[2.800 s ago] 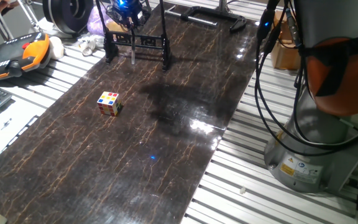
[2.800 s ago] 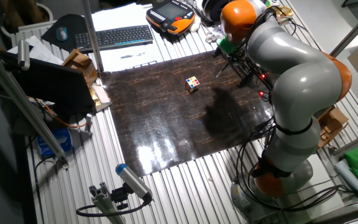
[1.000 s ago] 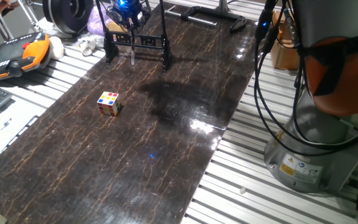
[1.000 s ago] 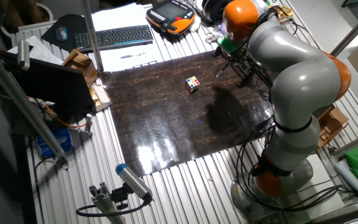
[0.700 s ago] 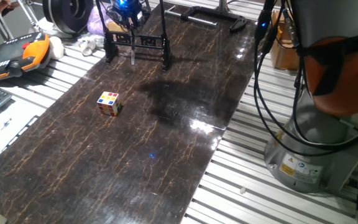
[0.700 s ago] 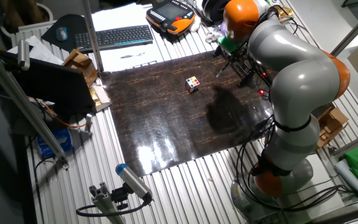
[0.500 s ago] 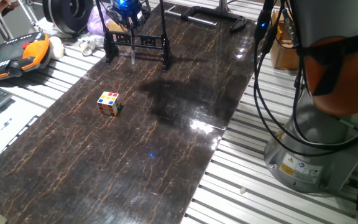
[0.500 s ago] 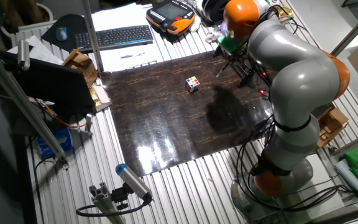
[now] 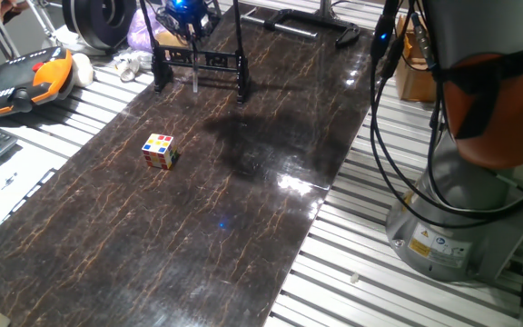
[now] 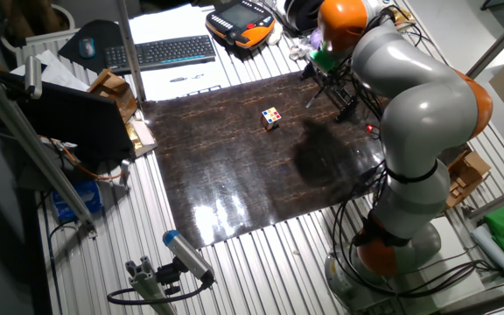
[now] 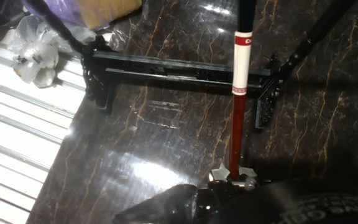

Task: Place the brush on the pen rack

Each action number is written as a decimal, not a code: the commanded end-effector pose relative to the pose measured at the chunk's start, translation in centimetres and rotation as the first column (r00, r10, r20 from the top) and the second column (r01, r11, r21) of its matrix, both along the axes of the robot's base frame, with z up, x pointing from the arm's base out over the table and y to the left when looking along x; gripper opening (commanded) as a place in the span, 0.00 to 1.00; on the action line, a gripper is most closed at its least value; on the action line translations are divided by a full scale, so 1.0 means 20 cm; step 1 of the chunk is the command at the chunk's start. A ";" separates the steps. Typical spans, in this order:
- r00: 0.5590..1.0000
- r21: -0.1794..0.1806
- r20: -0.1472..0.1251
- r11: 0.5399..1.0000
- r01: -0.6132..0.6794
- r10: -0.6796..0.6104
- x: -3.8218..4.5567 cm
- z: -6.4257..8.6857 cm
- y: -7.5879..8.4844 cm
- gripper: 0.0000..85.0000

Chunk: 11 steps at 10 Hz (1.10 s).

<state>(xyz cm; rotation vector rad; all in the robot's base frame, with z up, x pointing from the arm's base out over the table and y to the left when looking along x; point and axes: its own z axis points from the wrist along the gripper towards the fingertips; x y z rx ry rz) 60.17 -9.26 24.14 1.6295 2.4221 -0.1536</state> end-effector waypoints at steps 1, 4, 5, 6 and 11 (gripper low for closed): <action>1.000 0.003 0.000 1.000 -0.001 0.001 0.000 0.00 -0.01 0.01; 1.000 0.011 0.008 1.000 -0.015 0.015 0.000 -0.02 -0.05 0.01; 1.000 0.012 0.011 1.000 -0.017 0.017 0.000 -0.03 -0.05 0.01; 1.000 0.012 0.014 1.000 -0.015 0.015 -0.001 -0.03 -0.05 0.01; 0.999 0.012 0.045 1.000 -0.017 0.016 -0.011 -0.06 -0.08 0.20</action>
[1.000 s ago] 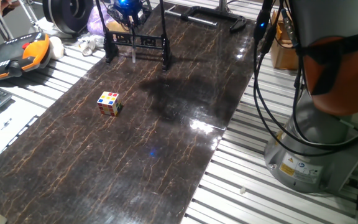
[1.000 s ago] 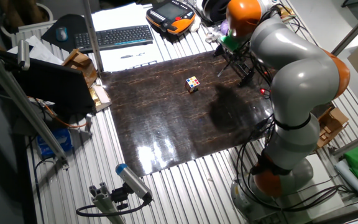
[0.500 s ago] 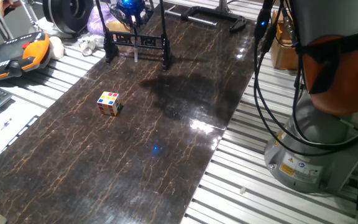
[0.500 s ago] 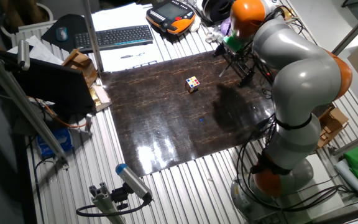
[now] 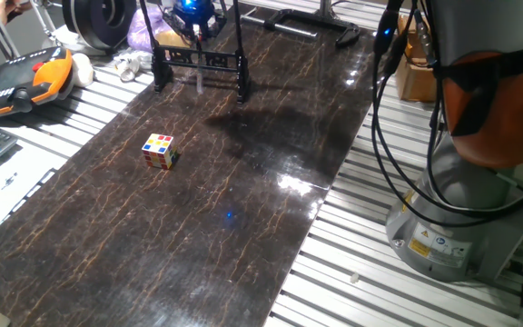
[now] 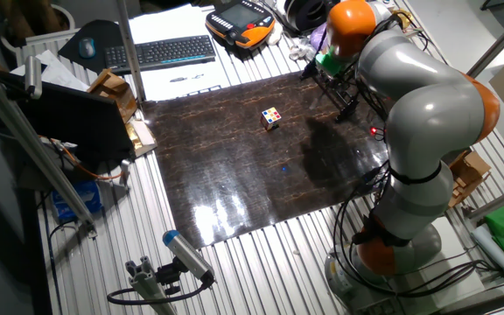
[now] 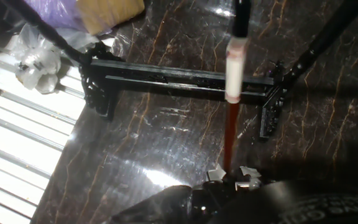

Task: Place the brush on the pen rack

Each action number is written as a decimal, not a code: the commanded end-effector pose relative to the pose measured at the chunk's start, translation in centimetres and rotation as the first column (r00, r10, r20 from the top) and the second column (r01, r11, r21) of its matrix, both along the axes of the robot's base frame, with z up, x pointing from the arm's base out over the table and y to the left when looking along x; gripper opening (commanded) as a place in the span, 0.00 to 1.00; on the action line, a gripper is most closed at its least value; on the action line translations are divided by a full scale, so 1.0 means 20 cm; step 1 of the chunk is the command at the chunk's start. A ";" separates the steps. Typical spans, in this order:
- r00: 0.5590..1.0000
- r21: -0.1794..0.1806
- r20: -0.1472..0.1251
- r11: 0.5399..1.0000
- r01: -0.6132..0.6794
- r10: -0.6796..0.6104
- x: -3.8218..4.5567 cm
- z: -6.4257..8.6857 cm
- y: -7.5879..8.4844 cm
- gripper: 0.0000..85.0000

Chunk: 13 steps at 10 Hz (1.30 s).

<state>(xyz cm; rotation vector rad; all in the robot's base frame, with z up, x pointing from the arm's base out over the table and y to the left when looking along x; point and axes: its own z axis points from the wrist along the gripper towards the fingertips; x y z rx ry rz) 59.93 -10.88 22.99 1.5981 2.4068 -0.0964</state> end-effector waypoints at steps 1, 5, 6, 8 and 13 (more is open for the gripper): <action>1.000 0.002 0.002 1.000 -0.005 0.005 -0.004 0.00 -0.01 0.15; 1.000 0.014 -0.005 1.000 -0.024 0.024 -0.023 0.02 0.00 0.13; 0.999 0.023 -0.016 0.999 -0.034 0.035 -0.030 0.05 0.02 0.07; 0.998 0.073 -0.044 0.996 -0.041 0.044 -0.068 0.14 0.09 0.01; 0.990 0.189 -0.096 0.978 -0.084 0.104 -0.188 0.22 0.28 0.01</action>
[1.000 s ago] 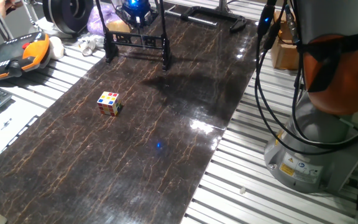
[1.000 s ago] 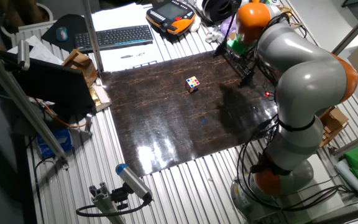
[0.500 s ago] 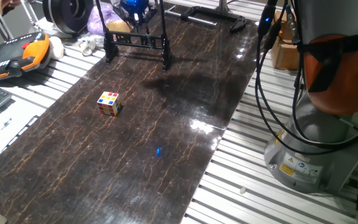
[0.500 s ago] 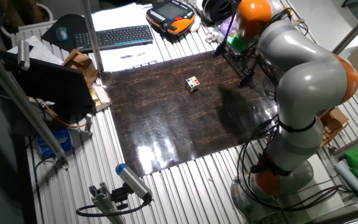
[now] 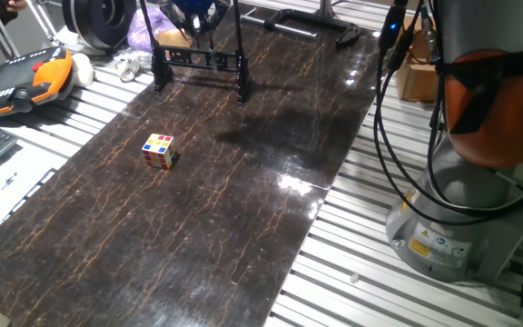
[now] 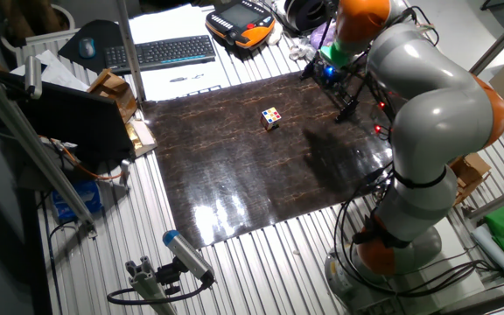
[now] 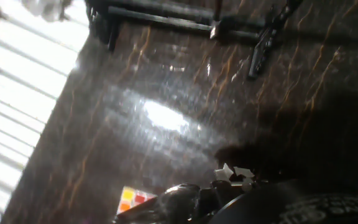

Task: Place the brush on the pen rack

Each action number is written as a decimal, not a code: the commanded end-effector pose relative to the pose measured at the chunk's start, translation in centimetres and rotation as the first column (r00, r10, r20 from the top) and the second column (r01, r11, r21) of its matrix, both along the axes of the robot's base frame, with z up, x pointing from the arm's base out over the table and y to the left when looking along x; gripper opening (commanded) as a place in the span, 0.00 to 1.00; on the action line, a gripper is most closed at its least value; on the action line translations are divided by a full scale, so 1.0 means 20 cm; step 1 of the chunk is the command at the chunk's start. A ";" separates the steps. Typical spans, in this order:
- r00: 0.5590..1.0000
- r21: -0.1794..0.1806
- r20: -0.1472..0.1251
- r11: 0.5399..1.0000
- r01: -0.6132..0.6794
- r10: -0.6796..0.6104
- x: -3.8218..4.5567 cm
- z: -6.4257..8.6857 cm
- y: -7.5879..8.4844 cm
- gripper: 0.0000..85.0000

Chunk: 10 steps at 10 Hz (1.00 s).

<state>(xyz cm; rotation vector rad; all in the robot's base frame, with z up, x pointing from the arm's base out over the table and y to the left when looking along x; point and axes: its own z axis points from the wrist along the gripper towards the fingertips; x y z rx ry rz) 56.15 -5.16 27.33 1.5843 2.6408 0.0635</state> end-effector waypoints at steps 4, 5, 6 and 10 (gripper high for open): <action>0.992 0.017 -0.020 0.992 -0.124 0.124 -0.063 -0.03 0.11 0.01; 0.990 0.028 -0.021 0.990 -0.137 0.138 -0.079 -0.05 0.13 0.01; 0.989 0.018 -0.021 0.989 -0.145 0.145 -0.107 -0.06 0.16 0.01; 0.970 0.032 -0.041 0.971 -0.237 0.238 -0.156 -0.03 0.22 0.01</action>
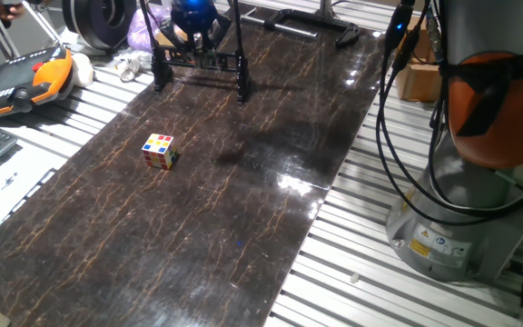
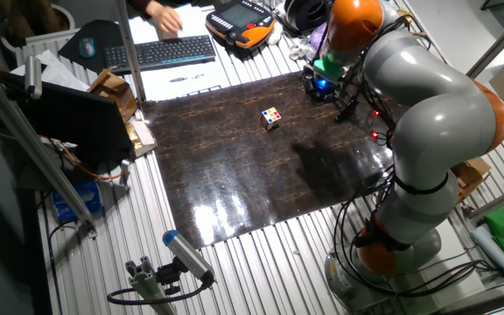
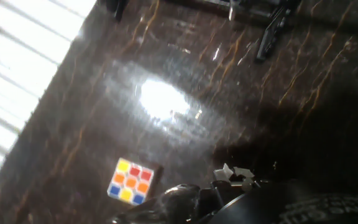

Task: Place the brush on the pen rack

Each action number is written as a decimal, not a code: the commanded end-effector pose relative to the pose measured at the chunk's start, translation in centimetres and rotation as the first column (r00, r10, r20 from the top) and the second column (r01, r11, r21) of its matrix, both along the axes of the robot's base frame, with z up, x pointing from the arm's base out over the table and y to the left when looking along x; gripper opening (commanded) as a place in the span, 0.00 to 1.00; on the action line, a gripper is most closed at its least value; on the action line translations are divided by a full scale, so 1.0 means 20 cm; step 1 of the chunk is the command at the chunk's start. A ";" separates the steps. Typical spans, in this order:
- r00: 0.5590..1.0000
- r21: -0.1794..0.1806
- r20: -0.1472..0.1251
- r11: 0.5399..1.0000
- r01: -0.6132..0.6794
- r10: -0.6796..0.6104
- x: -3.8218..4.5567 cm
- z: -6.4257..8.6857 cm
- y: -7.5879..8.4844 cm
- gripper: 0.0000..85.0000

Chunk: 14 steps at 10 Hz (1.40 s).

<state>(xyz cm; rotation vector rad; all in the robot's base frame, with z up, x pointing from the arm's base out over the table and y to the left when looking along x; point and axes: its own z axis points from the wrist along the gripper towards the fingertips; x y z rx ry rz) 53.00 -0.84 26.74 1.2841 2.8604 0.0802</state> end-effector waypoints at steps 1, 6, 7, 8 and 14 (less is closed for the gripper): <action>0.999 0.001 0.002 0.999 -0.032 0.032 -0.001 0.00 0.00 0.01; 0.998 0.005 -0.005 0.998 -0.065 0.065 -0.010 0.01 0.00 0.01; 0.998 0.005 -0.005 0.998 -0.065 0.065 -0.009 0.01 -0.01 0.01; 0.998 0.005 -0.005 0.998 -0.065 0.065 -0.008 0.01 -0.01 0.01; 0.997 0.008 -0.003 0.997 -0.077 0.077 -0.008 0.00 -0.01 0.01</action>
